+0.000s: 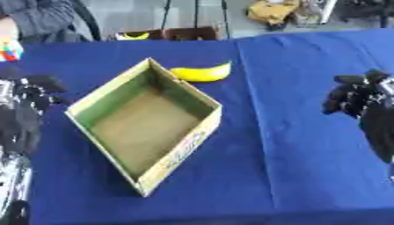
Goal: Pick up objects on the table and place them in the box.
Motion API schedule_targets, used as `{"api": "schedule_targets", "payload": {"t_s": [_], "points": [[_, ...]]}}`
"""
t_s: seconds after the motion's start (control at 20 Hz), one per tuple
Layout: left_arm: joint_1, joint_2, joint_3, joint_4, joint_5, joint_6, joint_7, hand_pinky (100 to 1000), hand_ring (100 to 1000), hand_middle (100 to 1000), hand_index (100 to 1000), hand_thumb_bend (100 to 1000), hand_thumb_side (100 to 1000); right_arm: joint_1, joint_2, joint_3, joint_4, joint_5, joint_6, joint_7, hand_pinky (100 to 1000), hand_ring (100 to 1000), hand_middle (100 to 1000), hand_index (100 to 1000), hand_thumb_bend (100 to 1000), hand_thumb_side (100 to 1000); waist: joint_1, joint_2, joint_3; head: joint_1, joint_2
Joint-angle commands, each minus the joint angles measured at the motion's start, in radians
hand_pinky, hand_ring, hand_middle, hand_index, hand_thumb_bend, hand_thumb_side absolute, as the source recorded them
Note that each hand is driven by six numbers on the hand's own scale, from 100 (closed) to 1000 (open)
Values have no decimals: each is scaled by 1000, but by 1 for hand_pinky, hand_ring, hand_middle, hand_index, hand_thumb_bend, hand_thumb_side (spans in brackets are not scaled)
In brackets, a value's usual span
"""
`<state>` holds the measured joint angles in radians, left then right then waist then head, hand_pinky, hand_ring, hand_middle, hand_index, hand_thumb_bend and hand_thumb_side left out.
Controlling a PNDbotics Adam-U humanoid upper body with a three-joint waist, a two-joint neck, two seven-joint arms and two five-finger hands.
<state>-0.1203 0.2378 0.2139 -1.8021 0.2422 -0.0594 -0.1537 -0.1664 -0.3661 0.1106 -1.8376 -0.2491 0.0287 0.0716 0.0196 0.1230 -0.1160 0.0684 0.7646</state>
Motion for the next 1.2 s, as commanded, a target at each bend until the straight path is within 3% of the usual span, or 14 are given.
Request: {"api": "schedule_targets", "payload": {"t_s": [0.05,0.4,0.7,1.2], "points": [[-32,65,8,-28,5,-12,11,568,653,580,660,177,1000,-7,-25,-9,-23,-2,0,0,565,572,549,767,100,1000,1,-13,-2,0,5],[-142,190,1,1,-31,12,63,560,647,575,658,143,991,-6,-27,-6,-22,-2,0,2,565,572,549,767,100,1000,4,-16,-13,2,5],[-284,336,-25,68,-126,15,78,555,644,583,667,115,904,-8,-28,-1,-21,-3,2,7,565,572,548,766,100,1000,8,-20,-28,15,5],[-511,486,-141,359,-412,-89,-62,573,653,611,701,168,831,-14,-36,14,-19,-6,7,21,564,571,547,766,100,1000,21,-29,-68,36,5]]}}
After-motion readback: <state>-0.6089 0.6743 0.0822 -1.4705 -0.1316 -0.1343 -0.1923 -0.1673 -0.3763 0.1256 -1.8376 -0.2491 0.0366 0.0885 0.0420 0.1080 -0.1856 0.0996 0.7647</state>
